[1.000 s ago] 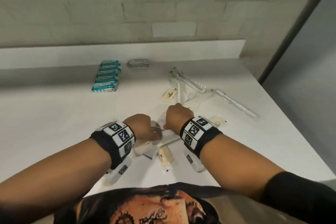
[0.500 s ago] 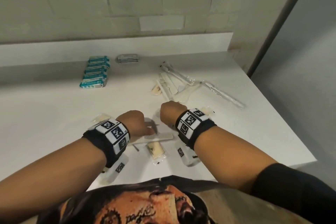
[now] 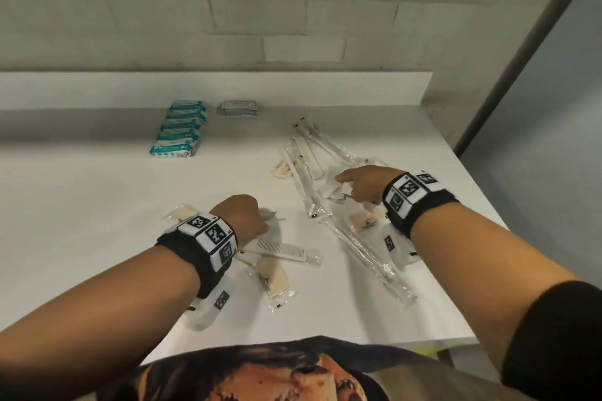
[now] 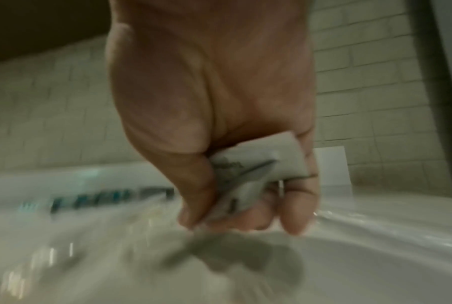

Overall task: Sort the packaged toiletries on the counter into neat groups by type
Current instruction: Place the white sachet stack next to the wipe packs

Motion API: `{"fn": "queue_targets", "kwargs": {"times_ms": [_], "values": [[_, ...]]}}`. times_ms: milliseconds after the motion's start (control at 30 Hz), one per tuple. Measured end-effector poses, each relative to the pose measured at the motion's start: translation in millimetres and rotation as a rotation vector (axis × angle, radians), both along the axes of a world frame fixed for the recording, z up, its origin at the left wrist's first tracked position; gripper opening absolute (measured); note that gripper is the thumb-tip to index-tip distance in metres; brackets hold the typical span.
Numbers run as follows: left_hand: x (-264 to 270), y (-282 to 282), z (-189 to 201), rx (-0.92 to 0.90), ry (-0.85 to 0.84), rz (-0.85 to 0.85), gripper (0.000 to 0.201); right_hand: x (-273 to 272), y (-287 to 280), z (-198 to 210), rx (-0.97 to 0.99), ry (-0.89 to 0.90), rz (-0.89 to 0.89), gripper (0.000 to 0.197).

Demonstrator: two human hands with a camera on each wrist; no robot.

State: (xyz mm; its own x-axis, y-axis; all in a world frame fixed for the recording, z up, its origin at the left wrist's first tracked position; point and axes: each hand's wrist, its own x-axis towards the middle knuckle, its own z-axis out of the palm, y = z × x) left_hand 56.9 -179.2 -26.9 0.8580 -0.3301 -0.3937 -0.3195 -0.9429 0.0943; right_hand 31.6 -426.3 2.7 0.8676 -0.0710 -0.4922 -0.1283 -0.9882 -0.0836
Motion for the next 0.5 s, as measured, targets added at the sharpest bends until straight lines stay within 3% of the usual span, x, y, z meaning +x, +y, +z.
{"fn": "queue_targets", "kwargs": {"times_ms": [100, 200, 267, 433, 500], "values": [[5, 7, 0, -0.075, -0.042, 0.074, 0.03, 7, -13, 9, -0.006, -0.054, -0.01, 0.046], [2, 7, 4, -0.016, -0.001, 0.054, 0.049, 23, -18, 5, 0.11, -0.181, -0.106, 0.045], [0, 4, 8, 0.035, 0.0, 0.038, 0.058, 31, -17, 2, 0.062, -0.154, -0.082, 0.049], [4, -2, 9, 0.067, 0.023, 0.07, 0.047, 39, -26, -6, -0.33, 0.051, 0.183, 0.045], [7, -5, 9, 0.047, 0.063, 0.101, 0.04, 45, -30, 1, -0.292, -0.003, 0.234, 0.038]]}}
